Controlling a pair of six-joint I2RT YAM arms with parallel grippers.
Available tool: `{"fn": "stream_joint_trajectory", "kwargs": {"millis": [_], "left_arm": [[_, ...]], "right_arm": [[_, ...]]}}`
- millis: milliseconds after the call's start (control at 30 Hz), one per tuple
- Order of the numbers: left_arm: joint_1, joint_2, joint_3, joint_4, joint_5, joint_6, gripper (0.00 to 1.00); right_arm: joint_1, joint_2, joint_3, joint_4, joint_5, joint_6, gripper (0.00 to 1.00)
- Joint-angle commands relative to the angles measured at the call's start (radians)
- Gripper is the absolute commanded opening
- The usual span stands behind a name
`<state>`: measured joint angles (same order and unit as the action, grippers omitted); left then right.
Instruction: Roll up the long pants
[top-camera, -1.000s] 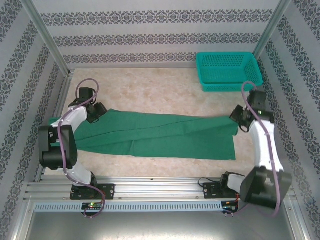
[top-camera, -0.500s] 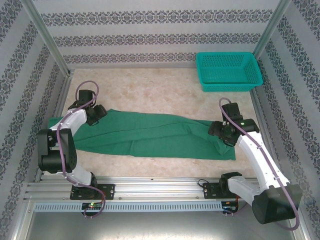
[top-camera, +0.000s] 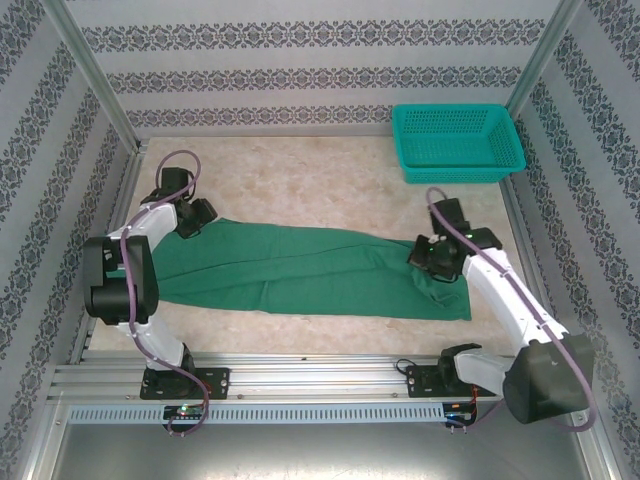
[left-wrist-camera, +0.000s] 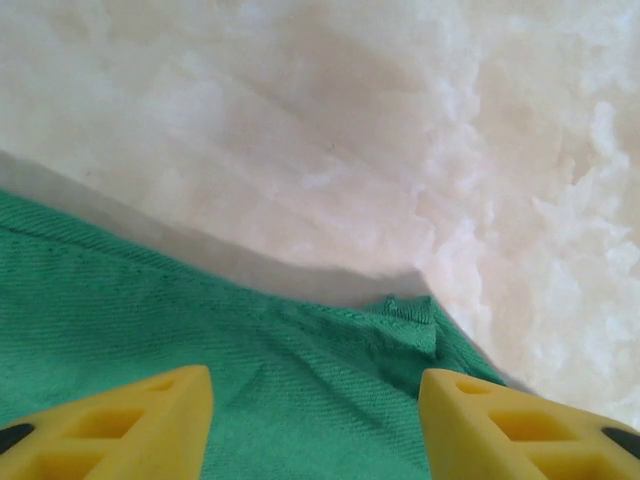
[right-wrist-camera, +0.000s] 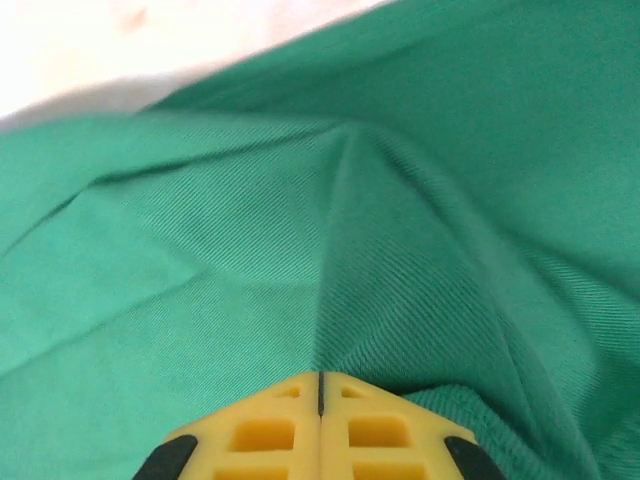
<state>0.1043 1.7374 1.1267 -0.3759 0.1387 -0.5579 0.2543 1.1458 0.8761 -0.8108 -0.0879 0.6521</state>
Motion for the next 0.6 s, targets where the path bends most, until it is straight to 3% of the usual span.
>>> {"fn": "stream_joint_trajectory", "kwargs": {"millis": [0,33,67,133,233,367,433,500,567], "left_arm": [[-0.010,0.033,0.025,0.002,0.024,-0.002,0.57],[-0.012,0.034,0.024,-0.001,0.024,-0.001,0.57],[-0.014,0.033,0.024,-0.006,0.022,0.004,0.58],[-0.018,0.026,0.015,-0.005,0.020,0.009,0.58],[-0.021,0.013,-0.006,0.006,0.013,0.003,0.59],[-0.033,0.002,-0.010,0.009,0.009,-0.004,0.59],[-0.040,0.008,-0.002,0.010,0.010,-0.005,0.59],[-0.043,0.023,0.020,0.001,0.012,0.000,0.59],[-0.044,0.035,0.038,-0.009,0.014,0.004,0.59]], "right_arm": [[0.156,-0.099,-0.049,-0.074,0.032,0.143,0.00],[0.199,-0.116,-0.071,-0.092,0.035,0.176,0.11],[0.239,-0.126,-0.087,-0.128,0.040,0.204,0.35],[0.278,-0.133,-0.104,-0.173,0.028,0.227,0.41],[0.261,-0.146,-0.090,-0.226,0.028,0.215,0.62],[0.114,-0.170,-0.060,-0.239,0.097,0.172,0.63],[0.000,-0.168,-0.081,-0.212,0.093,0.156,0.59],[-0.106,-0.164,-0.106,-0.182,0.044,0.149,0.48],[-0.142,-0.162,-0.119,-0.156,0.027,0.148,0.45]]}}
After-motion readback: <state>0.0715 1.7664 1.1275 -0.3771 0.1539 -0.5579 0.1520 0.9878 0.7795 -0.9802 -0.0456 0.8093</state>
